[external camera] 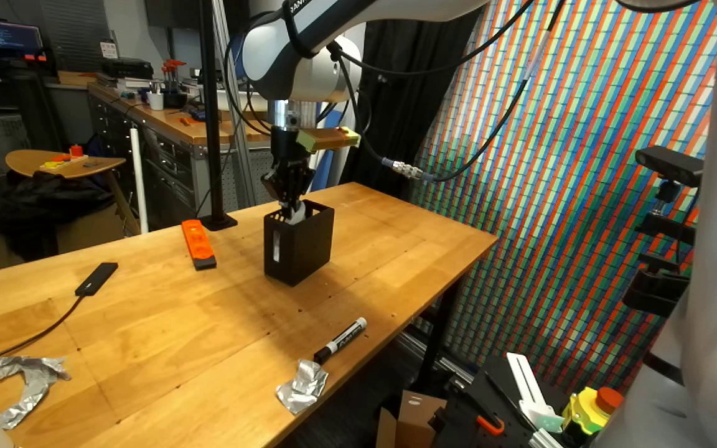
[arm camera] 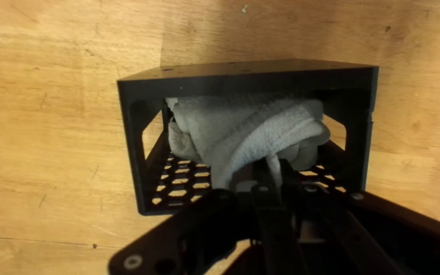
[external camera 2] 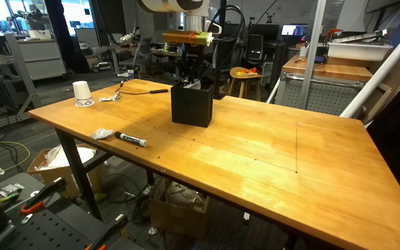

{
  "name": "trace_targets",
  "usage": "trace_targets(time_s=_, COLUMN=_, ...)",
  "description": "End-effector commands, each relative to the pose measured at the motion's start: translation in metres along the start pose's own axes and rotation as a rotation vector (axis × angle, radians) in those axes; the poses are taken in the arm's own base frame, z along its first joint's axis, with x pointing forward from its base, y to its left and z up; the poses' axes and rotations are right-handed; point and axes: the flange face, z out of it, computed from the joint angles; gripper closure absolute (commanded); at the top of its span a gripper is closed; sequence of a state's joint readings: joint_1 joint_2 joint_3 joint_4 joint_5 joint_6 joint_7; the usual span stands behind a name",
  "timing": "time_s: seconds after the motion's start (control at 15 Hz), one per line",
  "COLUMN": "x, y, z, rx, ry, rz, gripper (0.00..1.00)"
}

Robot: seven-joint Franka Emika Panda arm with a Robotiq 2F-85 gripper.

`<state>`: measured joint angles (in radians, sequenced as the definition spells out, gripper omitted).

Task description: Put the towel in the black box

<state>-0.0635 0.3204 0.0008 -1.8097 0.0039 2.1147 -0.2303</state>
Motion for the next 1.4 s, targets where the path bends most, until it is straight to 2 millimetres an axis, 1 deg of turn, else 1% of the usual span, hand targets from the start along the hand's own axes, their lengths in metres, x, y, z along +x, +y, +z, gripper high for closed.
trace_targets(time_s=0.0, x=-0.002, y=-0.002, z=-0.010, rx=-0.019, ry=0.003, rz=-0.002, gripper=1.00)
trace_targets(time_s=0.27, x=-0.002, y=-0.001, z=-0.011, rx=-0.023, ry=0.005, rz=-0.006, gripper=0.87)
trace_targets(time_s=0.4, x=-0.002, y=0.000, z=-0.013, rx=-0.026, ry=0.009, rz=-0.006, gripper=0.67)
trace_targets(time_s=0.47, x=-0.002, y=0.000, z=-0.013, rx=-0.027, ry=0.009, rz=-0.006, gripper=0.62)
trace_targets(time_s=0.53, x=-0.002, y=0.000, z=-0.014, rx=-0.029, ry=0.009, rz=-0.007, gripper=0.61)
trace_targets(time_s=0.6, x=-0.003, y=0.000, z=-0.014, rx=-0.032, ry=0.009, rz=-0.008, gripper=0.56)
trace_targets(time_s=0.73, x=-0.005, y=0.002, z=-0.018, rx=-0.034, ry=0.013, rz=-0.004, gripper=0.54)
trace_targets(time_s=0.8, x=-0.006, y=0.004, z=-0.022, rx=-0.035, ry=0.017, rz=0.000, gripper=0.43)
trace_targets(time_s=0.87, x=-0.008, y=0.007, z=-0.028, rx=-0.034, ry=0.026, rz=0.006, gripper=0.44)
trace_targets(time_s=0.93, x=-0.009, y=0.009, z=-0.033, rx=-0.035, ry=0.033, rz=0.010, gripper=0.40)
trace_targets(time_s=1.0, x=-0.011, y=0.011, z=-0.039, rx=-0.036, ry=0.040, rz=0.015, gripper=0.42)
trace_targets(time_s=1.13, x=-0.012, y=0.014, z=-0.048, rx=-0.041, ry=0.052, rz=0.024, gripper=0.51)
trace_targets(time_s=1.2, x=-0.013, y=0.015, z=-0.051, rx=-0.042, ry=0.055, rz=0.025, gripper=0.61)
trace_targets(time_s=1.27, x=-0.014, y=0.015, z=-0.054, rx=-0.042, ry=0.058, rz=0.026, gripper=0.63)
trace_targets(time_s=1.33, x=-0.014, y=0.015, z=-0.056, rx=-0.043, ry=0.062, rz=0.026, gripper=0.77)
